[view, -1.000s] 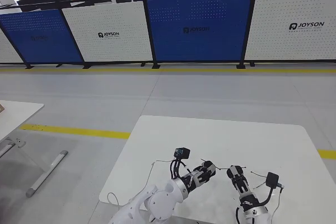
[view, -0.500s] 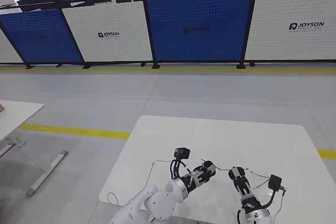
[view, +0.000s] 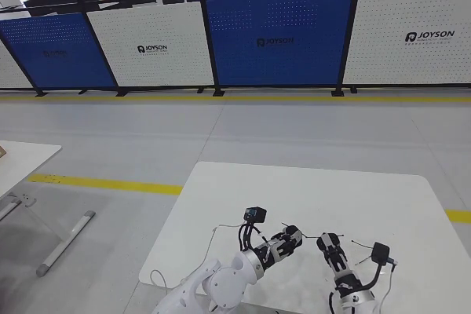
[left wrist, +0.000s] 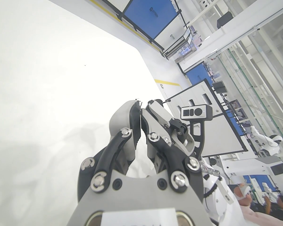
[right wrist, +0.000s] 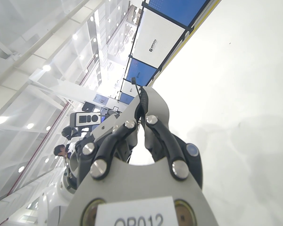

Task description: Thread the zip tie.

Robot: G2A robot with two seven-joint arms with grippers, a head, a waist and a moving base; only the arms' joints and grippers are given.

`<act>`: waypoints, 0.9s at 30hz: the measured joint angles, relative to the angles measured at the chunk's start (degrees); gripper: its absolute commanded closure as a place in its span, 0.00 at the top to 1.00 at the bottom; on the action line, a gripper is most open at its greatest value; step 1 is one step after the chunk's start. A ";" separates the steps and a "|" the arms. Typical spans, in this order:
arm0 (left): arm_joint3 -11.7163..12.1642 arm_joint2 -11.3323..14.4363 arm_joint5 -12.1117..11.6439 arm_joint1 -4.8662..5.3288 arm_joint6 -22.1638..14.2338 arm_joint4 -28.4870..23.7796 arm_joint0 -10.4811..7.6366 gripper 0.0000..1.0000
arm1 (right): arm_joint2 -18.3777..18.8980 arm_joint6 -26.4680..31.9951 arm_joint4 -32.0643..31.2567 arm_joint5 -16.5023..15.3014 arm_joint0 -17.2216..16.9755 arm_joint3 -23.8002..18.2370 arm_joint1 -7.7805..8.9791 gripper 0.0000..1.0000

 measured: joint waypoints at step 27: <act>0.91 -0.39 -3.08 -0.24 0.03 -5.07 0.00 0.00 | -0.33 0.89 4.63 -2.50 1.04 1.58 -0.60 0.00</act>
